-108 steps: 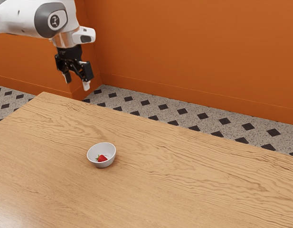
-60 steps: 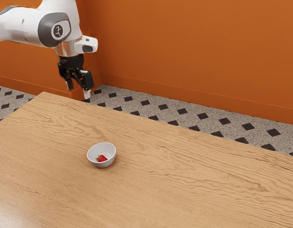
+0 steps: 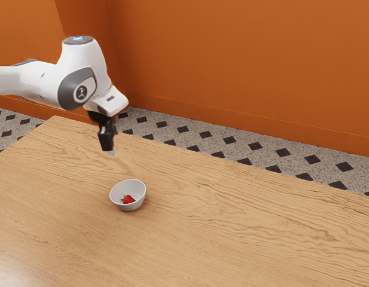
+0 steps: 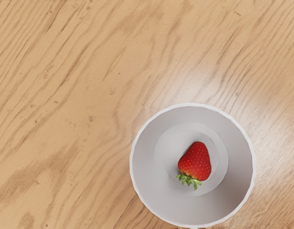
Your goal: Take strawberry from the bowl
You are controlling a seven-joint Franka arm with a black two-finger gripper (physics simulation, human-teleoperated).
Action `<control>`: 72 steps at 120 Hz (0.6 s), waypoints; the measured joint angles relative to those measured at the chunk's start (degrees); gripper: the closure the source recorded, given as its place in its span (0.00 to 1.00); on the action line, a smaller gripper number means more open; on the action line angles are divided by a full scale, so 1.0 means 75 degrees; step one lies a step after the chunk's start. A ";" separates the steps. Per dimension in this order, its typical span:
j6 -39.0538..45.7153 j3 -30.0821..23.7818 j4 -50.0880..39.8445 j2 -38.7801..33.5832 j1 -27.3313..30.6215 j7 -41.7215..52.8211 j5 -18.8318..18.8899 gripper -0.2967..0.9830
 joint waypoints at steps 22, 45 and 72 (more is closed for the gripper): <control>0.0178 -0.0014 -0.0405 0.0062 0.0014 0.1629 0.0025 0.23; 0.0234 -0.0016 -0.0533 0.0521 0.0010 0.2671 -0.0033 0.24; 0.0354 -0.0034 -0.0526 0.1103 -0.0060 0.3381 -0.0077 0.45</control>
